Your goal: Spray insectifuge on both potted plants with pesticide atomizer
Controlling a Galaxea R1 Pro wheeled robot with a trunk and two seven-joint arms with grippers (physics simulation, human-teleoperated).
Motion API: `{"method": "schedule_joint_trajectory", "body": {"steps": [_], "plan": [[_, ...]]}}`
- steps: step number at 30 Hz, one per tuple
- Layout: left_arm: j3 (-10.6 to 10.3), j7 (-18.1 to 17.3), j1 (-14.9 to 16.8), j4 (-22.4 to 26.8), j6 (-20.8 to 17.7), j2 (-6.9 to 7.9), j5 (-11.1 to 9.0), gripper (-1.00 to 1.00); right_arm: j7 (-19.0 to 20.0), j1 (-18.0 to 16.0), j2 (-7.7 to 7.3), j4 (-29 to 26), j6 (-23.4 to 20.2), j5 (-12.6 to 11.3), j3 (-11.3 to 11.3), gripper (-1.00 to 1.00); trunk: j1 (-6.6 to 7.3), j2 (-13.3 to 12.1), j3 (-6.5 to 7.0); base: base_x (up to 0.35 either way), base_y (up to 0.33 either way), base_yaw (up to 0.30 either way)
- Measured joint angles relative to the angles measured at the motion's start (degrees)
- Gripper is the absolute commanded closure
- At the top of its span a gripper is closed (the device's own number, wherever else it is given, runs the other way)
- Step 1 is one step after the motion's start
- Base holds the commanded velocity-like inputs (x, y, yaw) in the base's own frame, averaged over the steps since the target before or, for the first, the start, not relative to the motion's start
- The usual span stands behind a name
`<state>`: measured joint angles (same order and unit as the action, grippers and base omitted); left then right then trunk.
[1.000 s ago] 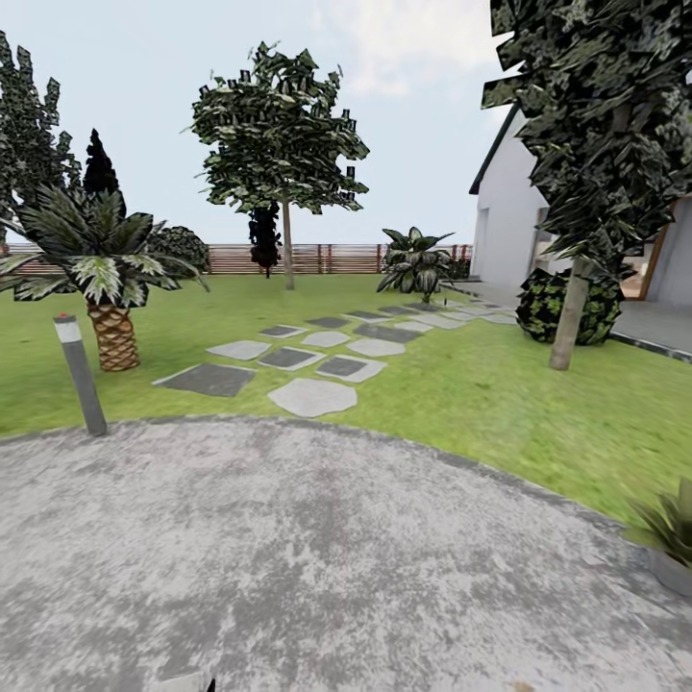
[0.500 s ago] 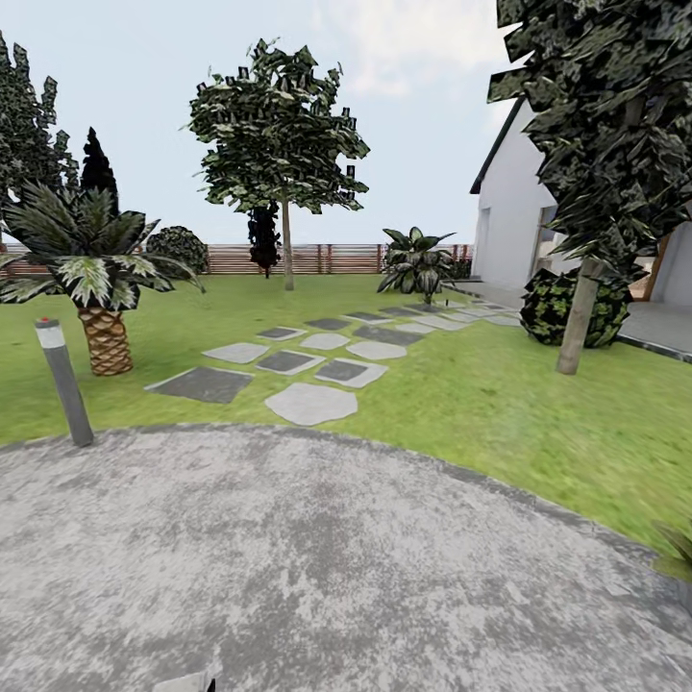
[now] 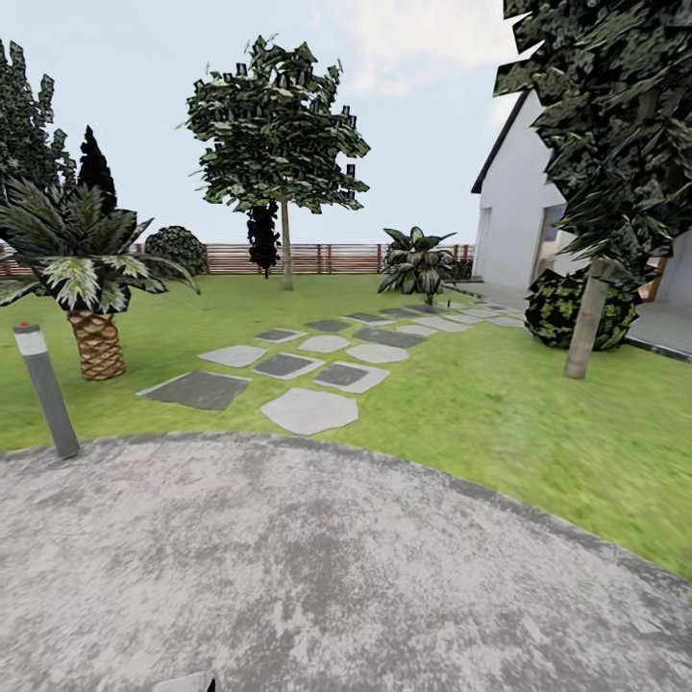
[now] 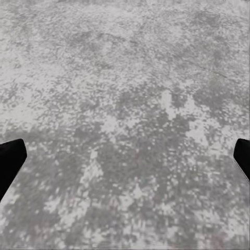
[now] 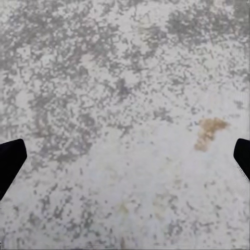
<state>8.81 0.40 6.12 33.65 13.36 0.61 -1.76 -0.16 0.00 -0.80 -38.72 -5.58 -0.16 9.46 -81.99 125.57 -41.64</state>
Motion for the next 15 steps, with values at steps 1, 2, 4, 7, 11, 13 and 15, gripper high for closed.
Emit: {"method": "schedule_joint_trajectory", "body": {"steps": [1, 2, 4, 7, 11, 13, 15], "plan": [[0.00, 0.00, 0.00, -0.01, 0.00, 0.00, 0.00, -1.00, 0.00, 0.00, 0.00, 0.00, 0.01, 0.00, 0.00, -1.00, 0.00, 0.00, 0.00, 0.306, 0.000, 0.000], [0.00, 0.00, 0.00, -0.02, 0.00, 0.00, 0.00, -1.00, 0.00, 0.00, 0.00, 0.00, -0.01, 0.00, 0.00, -1.00, 0.00, 0.00, 0.00, 0.306, 0.000, 0.000], [0.00, 0.00, 0.00, -0.03, 0.00, 0.00, 0.00, -1.00, 0.00, 0.00, 0.00, 0.00, -0.01, 0.00, 0.00, -1.00, 0.00, 0.00, 0.00, 0.306, 0.000, 0.000], [0.00, 0.00, 0.00, -0.02, 0.00, 0.00, 0.00, -1.00, -0.02, 0.00, 0.00, 0.00, 0.01, 0.00, 0.00, -1.00, 0.00, 0.00, 0.00, 0.306, 0.000, 0.000], [0.00, 0.00, 0.00, -0.01, 0.00, 0.00, 0.00, -1.00, 0.03, 0.00, -0.04, -0.01, -0.02, 0.00, 0.00, -1.00, 0.00, 0.00, 0.00, 0.306, 0.000, 0.000], [0.00, 0.00, 0.00, -0.02, 0.00, 0.00, 0.00, -1.00, 0.05, 0.00, -0.08, -0.05, -0.02, 0.00, 0.00, -1.00, 0.00, 0.00, 0.00, 0.306, 0.000, 0.000], [0.00, 0.00, 0.00, 0.02, 0.00, 0.00, 0.00, -1.00, 0.07, 0.00, -0.09, -0.06, 0.01, 0.00, 0.00, -1.00, 0.00, 0.00, 0.00, 0.306, 0.000, 0.000]]}}
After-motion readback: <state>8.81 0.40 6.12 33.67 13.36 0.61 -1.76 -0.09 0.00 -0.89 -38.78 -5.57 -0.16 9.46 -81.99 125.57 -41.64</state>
